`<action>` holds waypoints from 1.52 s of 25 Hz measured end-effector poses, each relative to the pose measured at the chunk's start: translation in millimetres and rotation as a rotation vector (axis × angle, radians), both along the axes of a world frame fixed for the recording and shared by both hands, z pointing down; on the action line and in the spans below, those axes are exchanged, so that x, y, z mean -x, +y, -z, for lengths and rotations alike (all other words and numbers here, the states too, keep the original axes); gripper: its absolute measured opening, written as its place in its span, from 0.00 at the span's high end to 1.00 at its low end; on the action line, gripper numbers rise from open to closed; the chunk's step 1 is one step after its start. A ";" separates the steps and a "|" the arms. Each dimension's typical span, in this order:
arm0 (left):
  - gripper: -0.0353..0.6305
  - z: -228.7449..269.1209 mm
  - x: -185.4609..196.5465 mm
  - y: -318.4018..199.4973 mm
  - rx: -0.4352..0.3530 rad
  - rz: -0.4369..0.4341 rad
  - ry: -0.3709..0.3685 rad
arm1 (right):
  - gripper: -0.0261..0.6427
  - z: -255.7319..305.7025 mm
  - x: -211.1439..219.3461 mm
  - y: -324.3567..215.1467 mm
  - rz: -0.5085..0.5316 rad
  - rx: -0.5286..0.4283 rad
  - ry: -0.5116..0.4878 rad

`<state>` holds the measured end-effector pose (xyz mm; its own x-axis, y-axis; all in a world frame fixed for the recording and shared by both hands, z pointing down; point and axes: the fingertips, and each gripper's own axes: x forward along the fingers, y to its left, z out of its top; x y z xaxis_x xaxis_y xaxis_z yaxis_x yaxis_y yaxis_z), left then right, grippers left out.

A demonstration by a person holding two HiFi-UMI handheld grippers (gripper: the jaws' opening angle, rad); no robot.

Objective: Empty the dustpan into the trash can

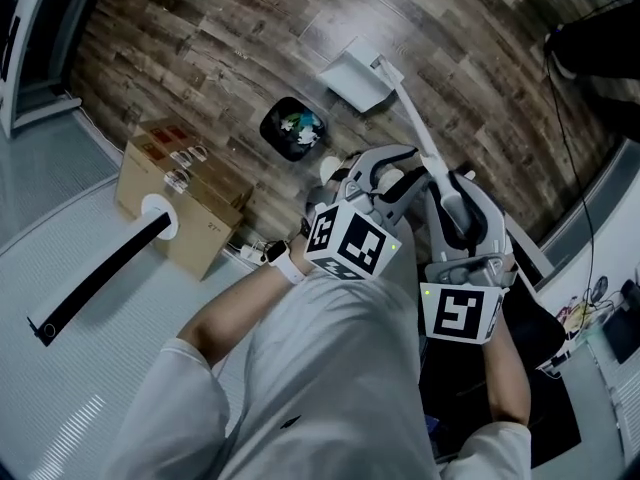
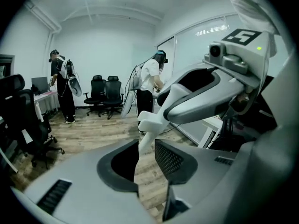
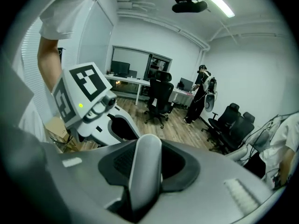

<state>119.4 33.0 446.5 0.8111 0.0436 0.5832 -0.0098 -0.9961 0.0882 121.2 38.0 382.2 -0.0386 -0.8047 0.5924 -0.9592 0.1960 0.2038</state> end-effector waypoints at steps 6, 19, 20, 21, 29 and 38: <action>0.85 -6.8 16.2 -12.7 0.074 0.093 -0.039 | 0.78 -27.2 -29.0 3.6 -0.121 0.069 -0.057; 0.94 -5.9 45.8 -39.6 0.132 0.287 -0.032 | 0.78 -106.4 -92.9 19.6 -0.435 0.166 -0.136; 0.94 -4.0 48.0 -42.4 0.131 0.301 -0.027 | 0.78 -112.4 -98.0 21.2 -0.457 0.173 -0.141; 0.94 -2.5 49.4 -44.8 0.128 0.311 -0.022 | 0.78 -118.0 -103.4 22.3 -0.476 0.180 -0.144; 0.94 1.8 68.0 -56.1 0.124 0.373 -0.014 | 0.78 -163.4 -148.6 28.5 -0.610 0.254 -0.164; 0.94 3.4 84.1 -50.1 0.124 0.369 -0.030 | 0.78 -194.2 -174.7 42.8 -0.690 0.317 -0.179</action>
<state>35.3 -17.0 443.1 0.7681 -0.1762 0.6156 -0.3701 -0.9067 0.2023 295.9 80.8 576.4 0.2921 -0.4747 0.8303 -0.8985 -0.4337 0.0682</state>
